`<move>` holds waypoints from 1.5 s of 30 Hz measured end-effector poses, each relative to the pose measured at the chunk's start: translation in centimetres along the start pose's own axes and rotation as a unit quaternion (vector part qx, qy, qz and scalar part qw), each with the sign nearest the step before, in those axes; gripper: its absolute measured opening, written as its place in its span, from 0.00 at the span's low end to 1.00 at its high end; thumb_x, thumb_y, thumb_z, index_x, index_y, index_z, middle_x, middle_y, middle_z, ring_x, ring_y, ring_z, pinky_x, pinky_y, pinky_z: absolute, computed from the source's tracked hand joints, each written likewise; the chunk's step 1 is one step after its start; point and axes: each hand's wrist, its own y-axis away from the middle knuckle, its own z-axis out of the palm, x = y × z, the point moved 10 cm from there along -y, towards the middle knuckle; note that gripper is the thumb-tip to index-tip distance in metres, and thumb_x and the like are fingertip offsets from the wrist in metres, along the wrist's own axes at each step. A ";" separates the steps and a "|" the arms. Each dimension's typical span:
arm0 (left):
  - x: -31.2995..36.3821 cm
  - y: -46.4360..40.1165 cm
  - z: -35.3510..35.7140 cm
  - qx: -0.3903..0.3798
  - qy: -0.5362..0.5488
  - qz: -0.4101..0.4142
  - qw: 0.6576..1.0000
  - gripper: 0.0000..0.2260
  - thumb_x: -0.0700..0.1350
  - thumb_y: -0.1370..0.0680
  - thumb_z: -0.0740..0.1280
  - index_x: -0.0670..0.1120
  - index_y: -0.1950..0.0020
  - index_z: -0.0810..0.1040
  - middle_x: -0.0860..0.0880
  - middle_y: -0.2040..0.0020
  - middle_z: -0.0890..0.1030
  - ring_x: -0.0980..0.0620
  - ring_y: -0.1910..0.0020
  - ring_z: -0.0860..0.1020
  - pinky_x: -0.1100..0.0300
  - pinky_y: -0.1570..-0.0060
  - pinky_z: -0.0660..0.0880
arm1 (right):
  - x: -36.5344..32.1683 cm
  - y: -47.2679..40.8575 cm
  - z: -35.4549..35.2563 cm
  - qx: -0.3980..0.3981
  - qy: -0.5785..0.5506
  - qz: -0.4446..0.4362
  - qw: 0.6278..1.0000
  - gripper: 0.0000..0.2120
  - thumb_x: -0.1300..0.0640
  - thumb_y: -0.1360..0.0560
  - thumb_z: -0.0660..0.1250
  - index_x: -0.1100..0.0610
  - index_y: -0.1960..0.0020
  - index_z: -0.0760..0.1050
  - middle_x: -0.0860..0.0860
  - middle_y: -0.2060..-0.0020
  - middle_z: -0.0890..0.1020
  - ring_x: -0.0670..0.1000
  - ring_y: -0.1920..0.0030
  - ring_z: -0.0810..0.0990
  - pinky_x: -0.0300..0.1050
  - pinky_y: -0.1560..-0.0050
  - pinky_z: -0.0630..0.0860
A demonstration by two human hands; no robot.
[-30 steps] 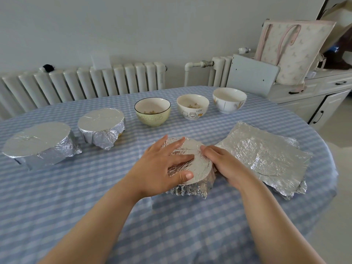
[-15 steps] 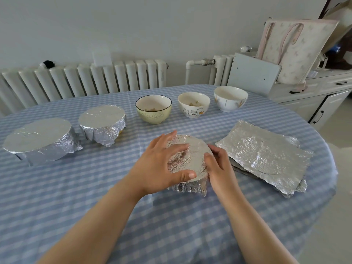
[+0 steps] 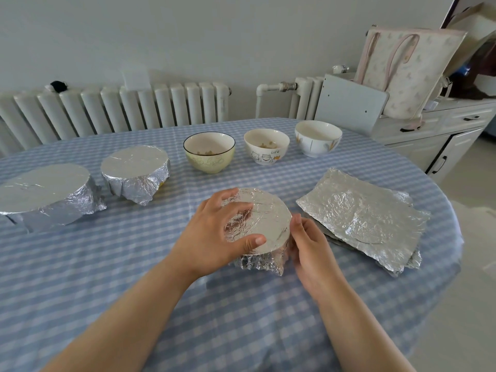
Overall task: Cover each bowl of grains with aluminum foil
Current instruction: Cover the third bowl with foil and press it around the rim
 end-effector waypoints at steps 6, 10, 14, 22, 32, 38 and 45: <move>0.0 0.0 -0.1 0.010 0.023 -0.001 1.000 0.35 0.77 0.38 0.62 0.63 0.36 0.74 0.63 0.27 0.62 0.58 0.27 0.61 0.54 0.30 0.63 | 1.3 -0.4 -0.9 0.038 -0.041 0.050 0.997 0.10 0.55 0.20 0.60 0.60 0.54 0.73 0.53 0.63 0.80 0.48 0.64 0.77 0.42 0.62 0.74; 0.0 -0.1 -0.1 0.012 0.024 0.003 1.000 0.36 0.78 0.38 0.62 0.63 0.36 0.75 0.63 0.27 0.62 0.59 0.27 0.60 0.53 0.29 0.62 | 1.6 -0.7 -1.5 0.078 -0.031 0.063 0.994 0.10 0.55 0.20 0.62 0.59 0.57 0.73 0.53 0.65 0.77 0.49 0.64 0.73 0.45 0.62 0.71; 0.1 -0.1 -0.1 0.011 0.014 0.009 1.000 0.37 0.80 0.39 0.60 0.63 0.35 0.74 0.64 0.26 0.62 0.59 0.27 0.59 0.56 0.30 0.60 | 1.7 -0.9 -1.5 0.088 -0.028 0.074 0.993 0.10 0.56 0.20 0.63 0.58 0.58 0.72 0.53 0.66 0.78 0.49 0.67 0.74 0.42 0.66 0.71; 0.2 -0.3 0.4 -0.031 -0.039 0.025 0.998 0.44 0.83 0.42 0.55 0.61 0.31 0.71 0.61 0.25 0.61 0.59 0.26 0.55 0.60 0.30 0.54 | 2.4 -1.4 -2.0 0.100 0.017 0.095 0.990 0.07 0.60 0.21 0.64 0.59 0.57 0.73 0.54 0.67 0.78 0.51 0.69 0.72 0.43 0.72 0.69; 0.2 0.0 0.3 -0.029 -0.046 0.005 0.998 0.47 0.84 0.43 0.54 0.61 0.30 0.71 0.64 0.27 0.62 0.59 0.27 0.55 0.63 0.31 0.53 | 1.1 -1.1 -1.8 0.080 -0.004 0.077 0.994 0.17 0.73 0.26 0.53 0.60 0.56 0.78 0.53 0.65 0.83 0.49 0.68 0.78 0.42 0.68 0.72; 1.0 1.3 0.3 0.027 -0.077 -0.050 0.995 0.50 0.84 0.44 0.50 0.58 0.30 0.71 0.61 0.25 0.62 0.54 0.26 0.55 0.57 0.28 0.56 | -1.0 -0.9 0.3 -0.030 0.185 0.020 0.982 0.28 0.38 0.22 0.59 0.65 0.59 0.76 0.55 0.71 0.79 0.51 0.72 0.76 0.42 0.69 0.70; 1.4 2.7 0.7 -0.011 -0.114 -0.087 0.990 0.51 0.84 0.45 0.45 0.61 0.26 0.62 0.59 0.22 0.46 0.51 0.25 0.49 0.53 0.28 0.57 | -1.9 -0.8 0.0 0.061 0.223 -0.035 0.972 0.07 0.58 0.24 0.65 0.49 0.58 0.79 0.43 0.69 0.81 0.42 0.69 0.76 0.36 0.67 0.70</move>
